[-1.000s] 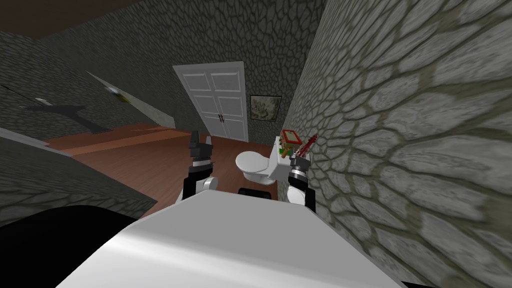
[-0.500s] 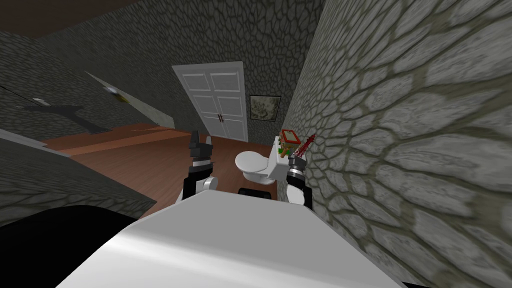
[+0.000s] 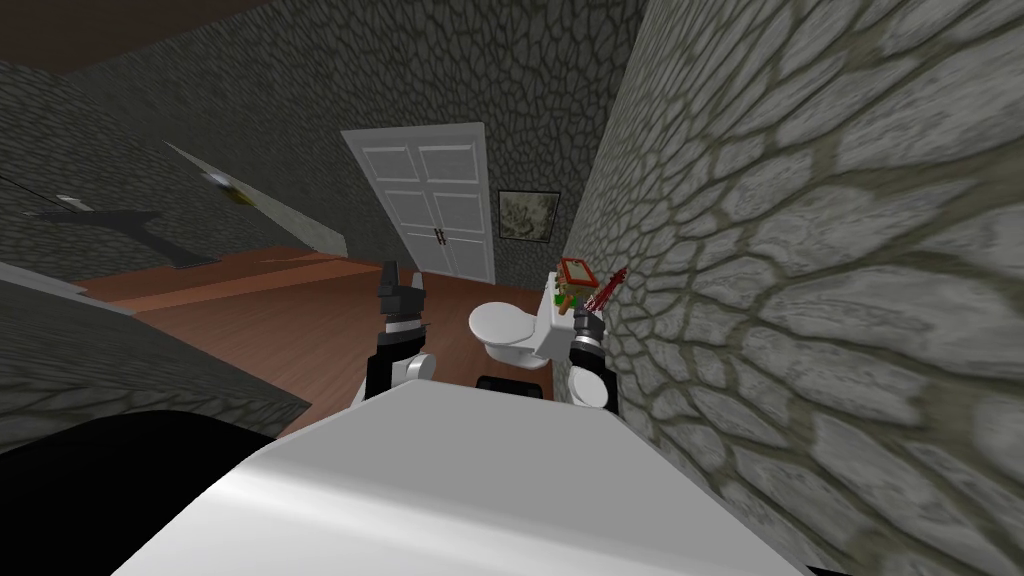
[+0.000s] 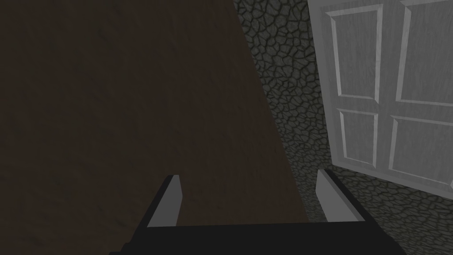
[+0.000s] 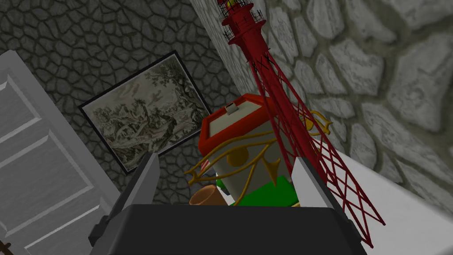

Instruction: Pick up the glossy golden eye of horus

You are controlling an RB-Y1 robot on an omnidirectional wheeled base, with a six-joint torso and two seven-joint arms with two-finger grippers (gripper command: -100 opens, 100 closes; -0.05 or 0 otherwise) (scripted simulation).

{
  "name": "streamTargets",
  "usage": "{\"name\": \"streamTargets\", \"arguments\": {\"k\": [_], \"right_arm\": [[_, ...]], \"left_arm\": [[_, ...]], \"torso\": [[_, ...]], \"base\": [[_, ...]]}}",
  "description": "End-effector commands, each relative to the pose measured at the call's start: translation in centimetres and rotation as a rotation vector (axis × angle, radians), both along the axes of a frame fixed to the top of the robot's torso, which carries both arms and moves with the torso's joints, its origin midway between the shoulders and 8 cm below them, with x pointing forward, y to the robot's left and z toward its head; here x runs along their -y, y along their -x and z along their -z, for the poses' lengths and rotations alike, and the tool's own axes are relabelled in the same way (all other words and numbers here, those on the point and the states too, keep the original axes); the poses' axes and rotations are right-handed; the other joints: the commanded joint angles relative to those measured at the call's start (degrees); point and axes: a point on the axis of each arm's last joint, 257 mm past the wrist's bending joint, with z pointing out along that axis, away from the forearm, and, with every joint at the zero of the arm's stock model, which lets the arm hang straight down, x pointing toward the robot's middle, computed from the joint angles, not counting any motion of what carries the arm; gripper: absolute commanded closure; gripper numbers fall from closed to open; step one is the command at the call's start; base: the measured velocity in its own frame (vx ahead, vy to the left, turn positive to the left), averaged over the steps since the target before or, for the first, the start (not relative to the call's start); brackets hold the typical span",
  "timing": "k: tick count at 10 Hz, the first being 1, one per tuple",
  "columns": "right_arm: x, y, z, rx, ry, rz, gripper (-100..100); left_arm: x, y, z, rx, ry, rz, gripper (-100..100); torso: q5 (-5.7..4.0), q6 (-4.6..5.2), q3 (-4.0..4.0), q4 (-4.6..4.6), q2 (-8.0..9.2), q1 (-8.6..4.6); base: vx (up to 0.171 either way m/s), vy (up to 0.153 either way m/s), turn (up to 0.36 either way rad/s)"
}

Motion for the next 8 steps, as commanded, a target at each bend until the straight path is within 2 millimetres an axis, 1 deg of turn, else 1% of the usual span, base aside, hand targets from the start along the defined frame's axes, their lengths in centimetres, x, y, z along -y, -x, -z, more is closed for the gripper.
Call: {"name": "streamTargets", "arguments": {"k": [1, 2, 3, 4, 5, 7, 8], "right_arm": [[-0.2, -0.4, 0.5, -0.001, -0.067, -0.018, -100], [-0.1, -0.4, 0.8, -0.006, -0.089, -0.021, -100], [-0.7, -1.0, 1.2, 0.002, -0.156, -0.045, -100], [-0.6, -1.1, 1.6, -0.004, -0.186, -0.05, -100], [-1.2, -1.6, 1.8, 0.005, -0.249, -0.073, -100], [-1.1, -1.7, 2.4, -0.005, -0.296, -0.079, -100], [-1.7, -2.3, 2.6, 0.004, -0.361, -0.101, -100]], "left_arm": [[0.0, 0.0, 0.0, 0.0, 0.0, 0.0, 0], [0.0, 0.0, 0.0, 0.0, 0.0, 0.0, 0], [0.0, 0.0, 0.0, 0.0, 0.0, 0.0, 0], [0.0, 0.0, 0.0, 0.0, 0.0, 0.0, 0], [0.0, 0.0, 0.0, 0.0, 0.0, 0.0, 0], [0.0, 0.0, 0.0, 0.0, 0.0, 0.0, 0], [0.0, 0.0, 0.0, 0.0, 0.0, 0.0, 0]], "torso": [[0.0, 0.0, 0.0, 0.0, 0.0, 0.0], [0.0, 0.0, 0.0, 0.0, 0.0, 0.01], [0.01, 0.0, 0.0, 0.0, 0.0, 0.05], [0.0, 0.0, 0.0, 0.0, 0.0, 0.02], [0.0, 0.0, 0.0, 0.0, 0.0, 0.02], [0.0, 0.0, 0.0, 0.0, 0.01, 0.01], [0.01, 0.0, 0.0, 0.0, 0.0, 0.05]], "base": [[-0.003, -0.026, -0.007], [-0.004, -0.012, 0.003], [-0.004, -0.024, -0.025], [-0.004, -0.025, -0.009], [-0.006, -0.029, -0.025], [-0.002, -0.02, -0.004], [0.0, -0.025, -0.028]]}}
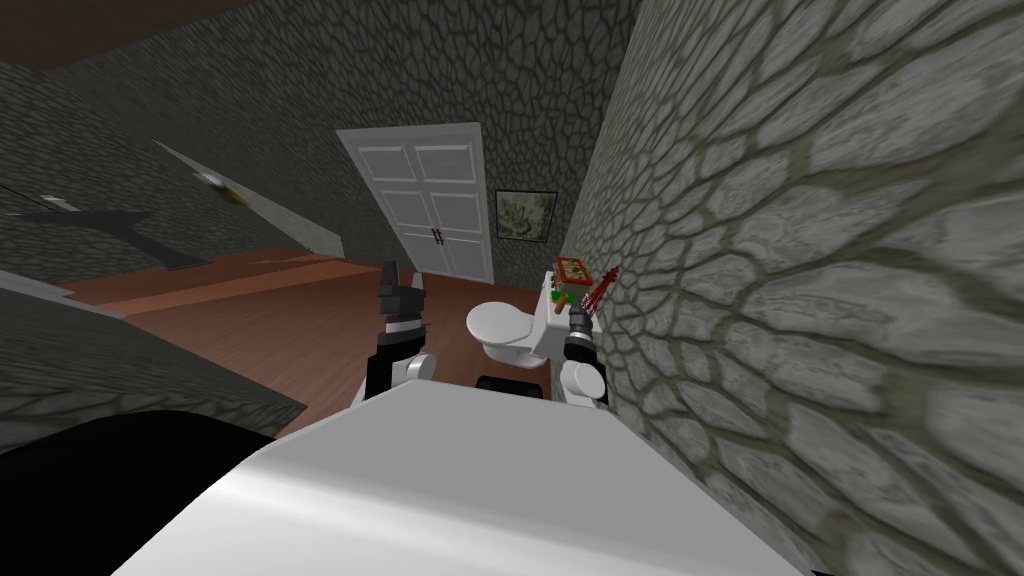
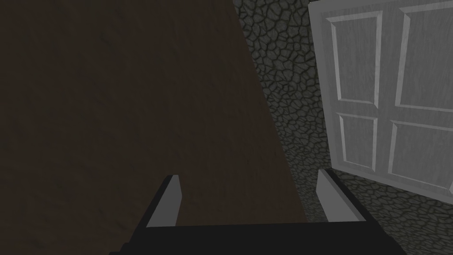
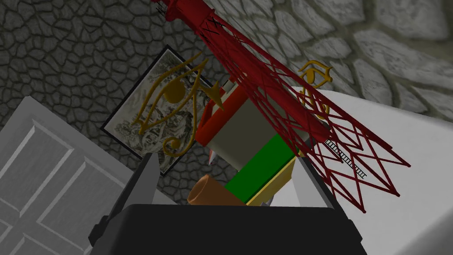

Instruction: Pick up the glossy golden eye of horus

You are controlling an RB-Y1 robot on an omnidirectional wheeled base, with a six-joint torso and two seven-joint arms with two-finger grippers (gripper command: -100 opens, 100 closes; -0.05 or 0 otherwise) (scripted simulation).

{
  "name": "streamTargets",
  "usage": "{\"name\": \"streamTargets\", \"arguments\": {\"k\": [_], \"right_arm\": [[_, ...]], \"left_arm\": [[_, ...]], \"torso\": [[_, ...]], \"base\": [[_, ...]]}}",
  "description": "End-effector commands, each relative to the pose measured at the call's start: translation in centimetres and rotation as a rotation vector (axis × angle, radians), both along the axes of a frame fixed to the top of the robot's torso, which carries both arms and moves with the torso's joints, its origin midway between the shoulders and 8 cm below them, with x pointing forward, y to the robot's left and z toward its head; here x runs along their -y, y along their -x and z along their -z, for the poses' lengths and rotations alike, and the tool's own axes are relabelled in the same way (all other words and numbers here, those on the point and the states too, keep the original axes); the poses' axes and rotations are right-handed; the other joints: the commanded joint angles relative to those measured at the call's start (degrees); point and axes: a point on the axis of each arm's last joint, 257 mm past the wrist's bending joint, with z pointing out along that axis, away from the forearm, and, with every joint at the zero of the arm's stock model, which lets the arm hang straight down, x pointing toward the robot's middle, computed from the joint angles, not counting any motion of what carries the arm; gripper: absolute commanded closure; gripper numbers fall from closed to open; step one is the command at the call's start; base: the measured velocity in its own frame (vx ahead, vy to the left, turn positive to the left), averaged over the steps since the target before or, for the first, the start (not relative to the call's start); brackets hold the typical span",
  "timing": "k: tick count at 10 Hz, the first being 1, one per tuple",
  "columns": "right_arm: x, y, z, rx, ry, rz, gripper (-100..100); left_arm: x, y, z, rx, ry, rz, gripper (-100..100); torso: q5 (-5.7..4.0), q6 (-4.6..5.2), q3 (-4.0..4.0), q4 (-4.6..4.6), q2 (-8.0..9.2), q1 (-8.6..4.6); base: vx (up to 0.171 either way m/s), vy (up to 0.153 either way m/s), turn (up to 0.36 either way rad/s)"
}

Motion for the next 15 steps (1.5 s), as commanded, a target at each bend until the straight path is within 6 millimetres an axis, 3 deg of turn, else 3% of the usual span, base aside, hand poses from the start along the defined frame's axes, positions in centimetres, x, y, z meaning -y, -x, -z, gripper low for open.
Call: {"name": "streamTargets", "arguments": {"k": [1, 15], "right_arm": [[-0.3, -0.4, 0.5, -0.002, -0.063, -0.015, -100], [-4.9, -4.4, 2.8, 0.007, -0.636, -0.168, -100]], "left_arm": [[0.0, 0.0, 0.0, 0.0, 0.0, 0.0, 0], [0.0, 0.0, 0.0, 0.0, 0.0, 0.0, 0]], "torso": [[0.0, 0.0, 0.0, 0.0, 0.0, 0.0], [0.0, 0.0, -0.02, -0.01, -0.03, 0.0]], "base": [[-0.002, -0.025, -0.011], [0.004, -0.027, -0.018]]}}
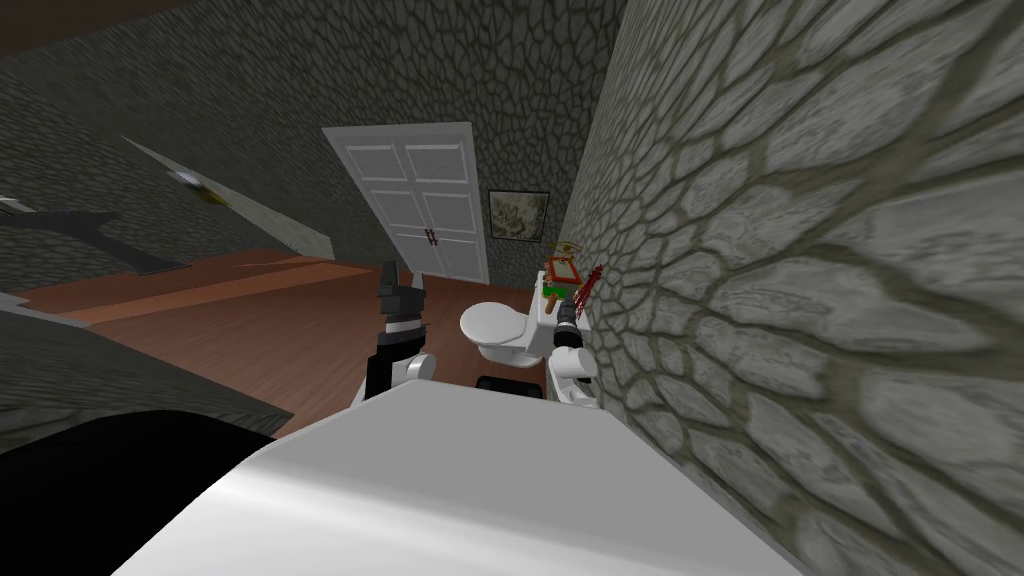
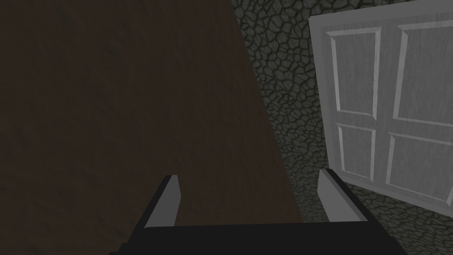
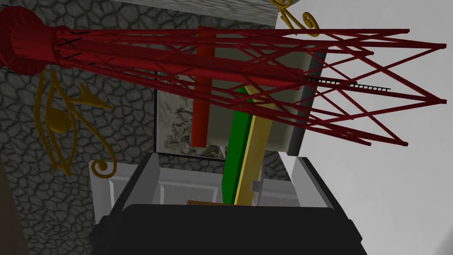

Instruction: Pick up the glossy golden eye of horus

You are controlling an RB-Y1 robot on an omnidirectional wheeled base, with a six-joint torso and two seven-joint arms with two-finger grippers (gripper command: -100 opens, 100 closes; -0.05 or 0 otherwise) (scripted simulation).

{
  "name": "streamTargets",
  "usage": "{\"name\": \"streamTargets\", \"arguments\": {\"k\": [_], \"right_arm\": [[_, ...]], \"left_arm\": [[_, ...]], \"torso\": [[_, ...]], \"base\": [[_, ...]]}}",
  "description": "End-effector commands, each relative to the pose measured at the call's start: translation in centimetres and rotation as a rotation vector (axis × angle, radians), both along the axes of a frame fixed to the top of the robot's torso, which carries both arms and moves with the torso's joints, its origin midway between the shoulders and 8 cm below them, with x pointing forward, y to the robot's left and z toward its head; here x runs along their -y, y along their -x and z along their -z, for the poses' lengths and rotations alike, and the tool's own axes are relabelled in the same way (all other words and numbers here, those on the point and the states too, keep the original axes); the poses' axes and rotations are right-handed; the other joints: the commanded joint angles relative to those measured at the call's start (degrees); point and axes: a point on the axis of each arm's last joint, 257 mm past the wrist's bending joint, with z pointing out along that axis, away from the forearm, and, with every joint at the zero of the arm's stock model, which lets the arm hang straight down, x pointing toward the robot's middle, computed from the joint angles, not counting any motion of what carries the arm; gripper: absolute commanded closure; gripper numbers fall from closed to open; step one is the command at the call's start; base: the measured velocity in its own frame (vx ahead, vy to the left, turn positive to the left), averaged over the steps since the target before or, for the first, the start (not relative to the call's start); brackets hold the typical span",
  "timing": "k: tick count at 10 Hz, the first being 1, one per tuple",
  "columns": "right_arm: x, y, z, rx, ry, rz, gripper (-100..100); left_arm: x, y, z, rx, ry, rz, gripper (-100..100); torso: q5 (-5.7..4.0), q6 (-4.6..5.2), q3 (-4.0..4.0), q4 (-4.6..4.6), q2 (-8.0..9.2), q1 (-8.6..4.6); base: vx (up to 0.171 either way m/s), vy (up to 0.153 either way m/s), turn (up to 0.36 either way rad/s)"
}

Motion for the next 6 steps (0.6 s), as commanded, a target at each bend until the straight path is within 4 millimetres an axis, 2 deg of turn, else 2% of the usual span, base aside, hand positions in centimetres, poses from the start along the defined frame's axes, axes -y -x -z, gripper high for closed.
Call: {"name": "streamTargets", "arguments": {"k": [1, 6], "right_arm": [[-0.4, -0.2, 0.2, -0.003, -0.045, -0.012, -100], [-2.8, -1.6, 0.3, -0.001, -0.261, -0.072, -100]], "left_arm": [[0.0, 0.0, 0.0, 0.0, 0.0, 0.0, 0], [0.0, 0.0, 0.0, 0.0, 0.0, 0.0, 0]], "torso": [[0.0, 0.0, 0.0, 0.0, 0.0, 0.0], [0.0, 0.0, -0.02, -0.01, -0.02, 0.02]], "base": [[0.013, -0.021, -0.009], [0.024, -0.029, -0.018]]}}
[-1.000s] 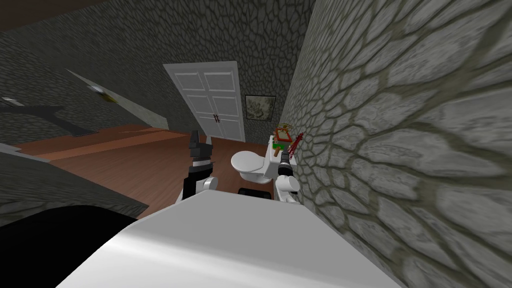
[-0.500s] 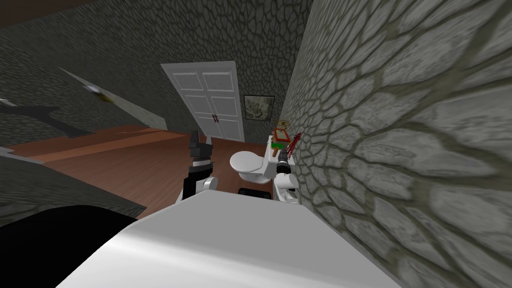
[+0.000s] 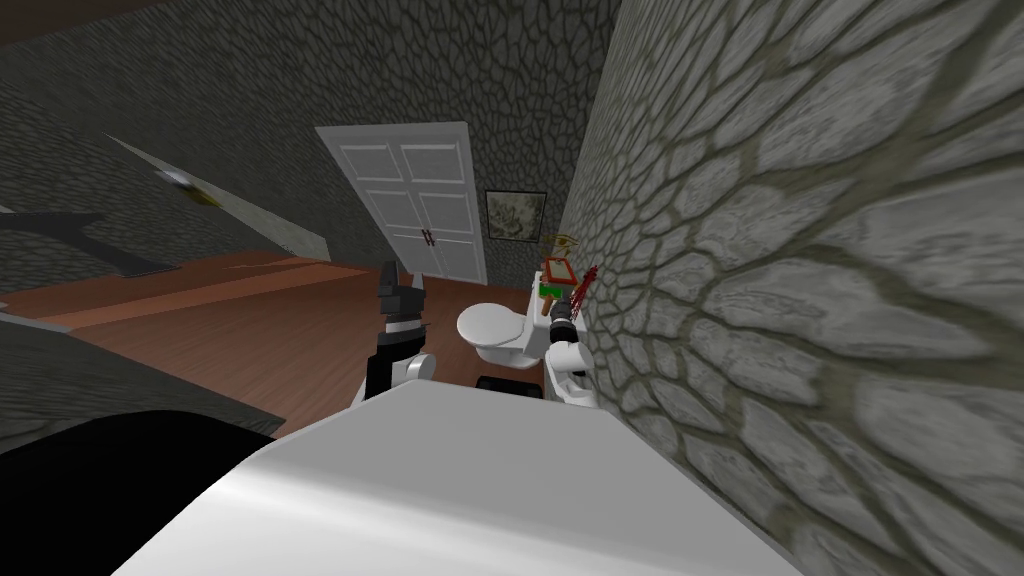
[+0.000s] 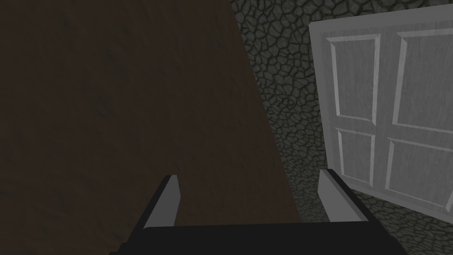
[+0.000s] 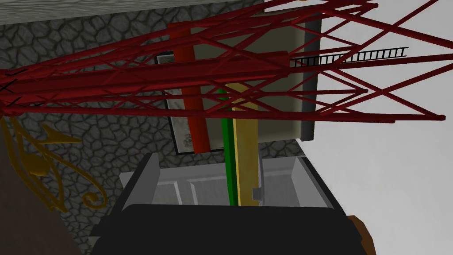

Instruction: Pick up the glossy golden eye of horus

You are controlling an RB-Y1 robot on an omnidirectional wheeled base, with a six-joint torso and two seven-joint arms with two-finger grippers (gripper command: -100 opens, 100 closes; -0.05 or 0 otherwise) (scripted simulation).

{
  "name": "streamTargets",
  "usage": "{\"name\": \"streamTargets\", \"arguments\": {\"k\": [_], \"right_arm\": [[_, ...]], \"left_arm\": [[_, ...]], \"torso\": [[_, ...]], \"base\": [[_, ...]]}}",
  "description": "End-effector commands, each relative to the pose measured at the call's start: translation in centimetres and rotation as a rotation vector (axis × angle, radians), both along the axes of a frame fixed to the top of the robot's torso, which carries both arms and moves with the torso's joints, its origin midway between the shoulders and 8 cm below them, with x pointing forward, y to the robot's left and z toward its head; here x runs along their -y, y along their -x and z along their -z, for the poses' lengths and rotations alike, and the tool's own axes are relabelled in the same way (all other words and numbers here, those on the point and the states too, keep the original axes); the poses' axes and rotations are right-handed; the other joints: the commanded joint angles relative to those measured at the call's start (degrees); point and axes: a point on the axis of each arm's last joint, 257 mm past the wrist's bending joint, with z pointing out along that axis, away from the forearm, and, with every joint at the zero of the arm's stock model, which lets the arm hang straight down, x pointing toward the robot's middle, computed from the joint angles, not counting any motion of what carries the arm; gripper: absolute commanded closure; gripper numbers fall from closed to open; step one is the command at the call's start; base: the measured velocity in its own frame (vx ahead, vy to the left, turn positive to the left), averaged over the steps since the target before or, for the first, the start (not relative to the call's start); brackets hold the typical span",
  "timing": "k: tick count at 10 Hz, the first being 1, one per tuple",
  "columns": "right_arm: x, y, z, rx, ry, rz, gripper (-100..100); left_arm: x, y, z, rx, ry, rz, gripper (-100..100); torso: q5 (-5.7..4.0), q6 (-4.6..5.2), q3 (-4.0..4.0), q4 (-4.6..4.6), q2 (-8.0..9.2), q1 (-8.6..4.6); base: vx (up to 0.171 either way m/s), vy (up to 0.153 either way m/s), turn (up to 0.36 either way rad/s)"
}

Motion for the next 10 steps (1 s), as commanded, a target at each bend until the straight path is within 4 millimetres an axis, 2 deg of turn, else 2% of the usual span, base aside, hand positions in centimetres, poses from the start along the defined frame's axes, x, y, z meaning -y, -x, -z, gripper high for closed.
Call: {"name": "streamTargets", "arguments": {"k": [1, 3, 4, 5, 6, 7, 10], "right_arm": [[-0.9, -0.5, 0.0, -0.001, -0.074, -0.02, -100], [-1.9, -1.0, -0.2, -0.002, -0.156, -0.042, -100], [-1.5, -0.8, -0.2, -0.003, -0.126, -0.034, -100], [-1.6, -0.8, -0.2, -0.003, -0.133, -0.036, 0], [-1.6, -0.8, -0.2, -0.003, -0.132, -0.035, -100], [-1.6, -0.8, -0.2, -0.003, -0.132, -0.035, 100], [-1.6, -0.8, -0.3, -0.001, -0.129, -0.036, 100]], "left_arm": [[0.0, 0.0, 0.0, 0.0, 0.0, 0.0, 0], [0.0, 0.0, 0.0, 0.0, 0.0, 0.0, 0], [0.0, 0.0, 0.0, 0.0, 0.0, 0.0, 0], [0.0, 0.0, 0.0, 0.0, 0.0, 0.0, 0], [0.0, 0.0, 0.0, 0.0, 0.0, 0.0, 0], [0.0, 0.0, 0.0, 0.0, 0.0, 0.0, 0], [0.0, 0.0, 0.0, 0.0, 0.0, 0.0, 0]], "torso": [[0.0, 0.0, 0.0, 0.0, 0.0, 0.0], [0.0, -0.02, -0.05, -0.01, -0.09, 0.0], [0.0, -0.03, -0.13, -0.03, -0.24, -0.01], [0.01, -0.02, -0.09, -0.03, -0.14, 0.05], [0.02, -0.02, -0.01, 0.01, -0.01, 0.1], [0.03, -0.03, 0.03, 0.02, 0.04, 0.12], [-0.03, -0.01, 0.05, 0.01, 0.1, 0.07]], "base": [[0.046, -0.033, -0.016], [0.075, -0.033, -0.007], [0.051, -0.019, 0.005], [0.008, -0.003, 0.0], [0.0, 0.0, 0.0], [0.0, 0.0, 0.0], [0.0, 0.0, 0.0]]}}
